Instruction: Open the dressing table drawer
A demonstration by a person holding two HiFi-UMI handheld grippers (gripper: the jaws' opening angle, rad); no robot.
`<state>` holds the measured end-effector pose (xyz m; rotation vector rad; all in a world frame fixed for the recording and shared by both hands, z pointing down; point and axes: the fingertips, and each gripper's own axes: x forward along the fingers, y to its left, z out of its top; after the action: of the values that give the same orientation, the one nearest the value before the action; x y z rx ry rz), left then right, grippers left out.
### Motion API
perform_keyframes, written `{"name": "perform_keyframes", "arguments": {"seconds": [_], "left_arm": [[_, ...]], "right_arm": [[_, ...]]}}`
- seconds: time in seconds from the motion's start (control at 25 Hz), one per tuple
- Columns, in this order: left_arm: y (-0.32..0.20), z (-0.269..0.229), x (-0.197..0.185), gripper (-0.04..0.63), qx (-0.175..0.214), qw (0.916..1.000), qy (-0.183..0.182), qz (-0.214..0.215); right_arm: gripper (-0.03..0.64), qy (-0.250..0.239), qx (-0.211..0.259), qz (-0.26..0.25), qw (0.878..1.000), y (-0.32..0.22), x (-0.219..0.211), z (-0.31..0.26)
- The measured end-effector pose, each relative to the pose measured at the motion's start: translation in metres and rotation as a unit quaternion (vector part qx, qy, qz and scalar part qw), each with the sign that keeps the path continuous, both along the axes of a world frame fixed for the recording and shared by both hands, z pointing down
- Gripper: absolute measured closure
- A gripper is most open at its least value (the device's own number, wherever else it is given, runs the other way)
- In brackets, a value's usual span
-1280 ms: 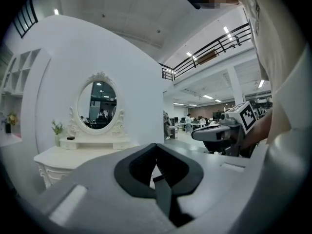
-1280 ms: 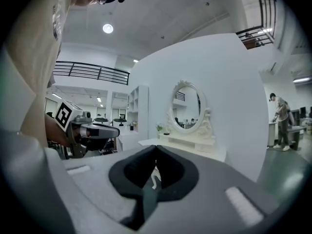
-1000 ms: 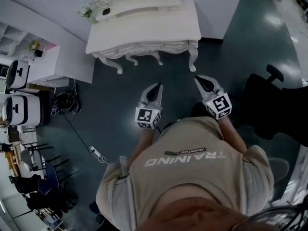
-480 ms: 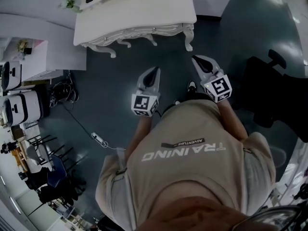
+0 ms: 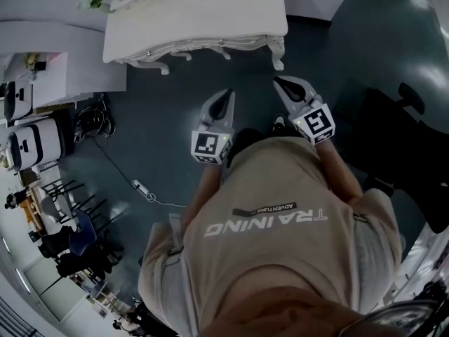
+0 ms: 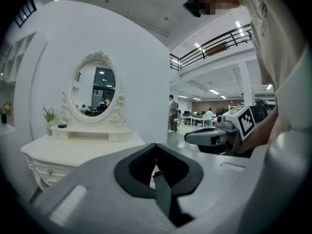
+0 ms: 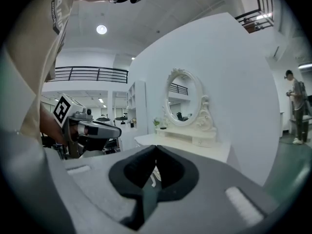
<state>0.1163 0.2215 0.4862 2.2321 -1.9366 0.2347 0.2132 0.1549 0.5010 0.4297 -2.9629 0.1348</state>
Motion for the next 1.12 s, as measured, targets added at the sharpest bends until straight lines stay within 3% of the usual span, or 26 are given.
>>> {"name": "perform_keyframes", "arguments": {"seconds": [0.44,0.68,1.12], "left_arm": [[-0.017,0.012,-0.062,0.588,-0.02,0.9985,0.015,-0.049],[-0.039,0.009,-0.104,0.588,-0.007,0.9993,0.012,-0.033],[-0.081,-0.005,-0.203,0.588,0.017,0.9997,-0.005,0.017]], "right_arm": [[0.614,0.028,-0.013,-0.031,0.999,-0.041,-0.056,0.015],[0.614,0.062,0.027,-0.048,0.997,-0.047,-0.097,0.012],[0.612,0.054,0.048,-0.015,0.997,-0.082,-0.207,-0.009]]}}
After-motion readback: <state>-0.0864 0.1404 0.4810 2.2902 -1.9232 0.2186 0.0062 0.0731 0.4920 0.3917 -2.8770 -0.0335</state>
